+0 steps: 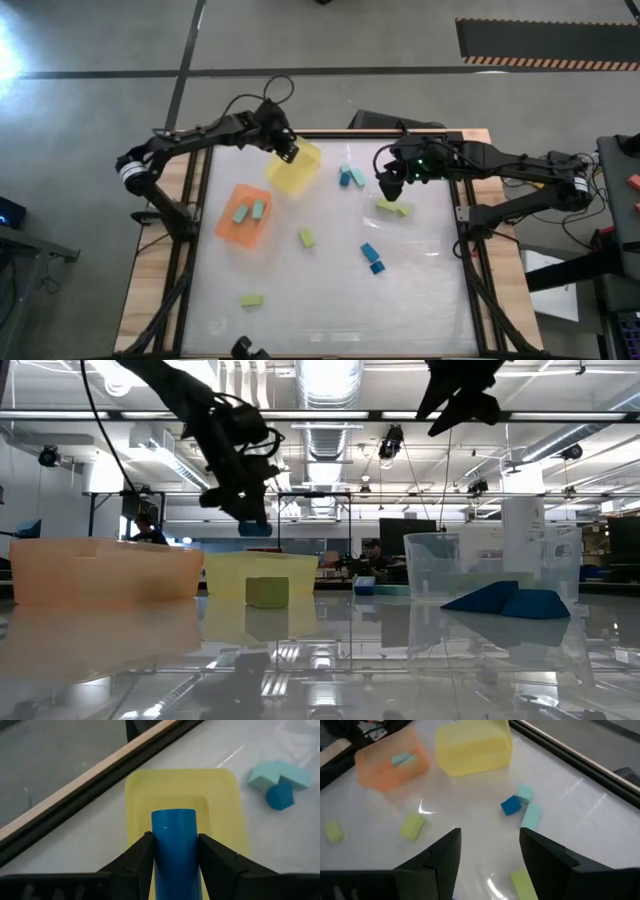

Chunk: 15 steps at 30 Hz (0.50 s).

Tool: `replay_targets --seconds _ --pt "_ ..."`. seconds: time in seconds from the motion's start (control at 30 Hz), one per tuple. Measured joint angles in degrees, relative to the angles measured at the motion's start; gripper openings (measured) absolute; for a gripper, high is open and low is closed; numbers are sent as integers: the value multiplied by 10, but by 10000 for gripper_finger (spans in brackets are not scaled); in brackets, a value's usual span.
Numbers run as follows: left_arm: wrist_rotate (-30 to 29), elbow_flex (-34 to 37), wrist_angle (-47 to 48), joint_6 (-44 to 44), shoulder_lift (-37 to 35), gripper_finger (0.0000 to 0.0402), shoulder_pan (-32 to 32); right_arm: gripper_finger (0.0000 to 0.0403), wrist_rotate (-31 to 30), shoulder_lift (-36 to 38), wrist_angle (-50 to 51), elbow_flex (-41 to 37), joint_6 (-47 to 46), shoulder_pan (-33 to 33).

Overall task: Sort & place blocks by color
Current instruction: Put the blue block into the yellow bin

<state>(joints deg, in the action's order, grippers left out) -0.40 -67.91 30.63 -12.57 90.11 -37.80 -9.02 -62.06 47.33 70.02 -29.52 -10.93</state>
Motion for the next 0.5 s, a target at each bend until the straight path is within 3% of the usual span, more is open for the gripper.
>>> replay_targets --seconds 0.5 --pt "3 16 -49 -5 63 120 12 192 -2 -7 -1 0 -16 -32"
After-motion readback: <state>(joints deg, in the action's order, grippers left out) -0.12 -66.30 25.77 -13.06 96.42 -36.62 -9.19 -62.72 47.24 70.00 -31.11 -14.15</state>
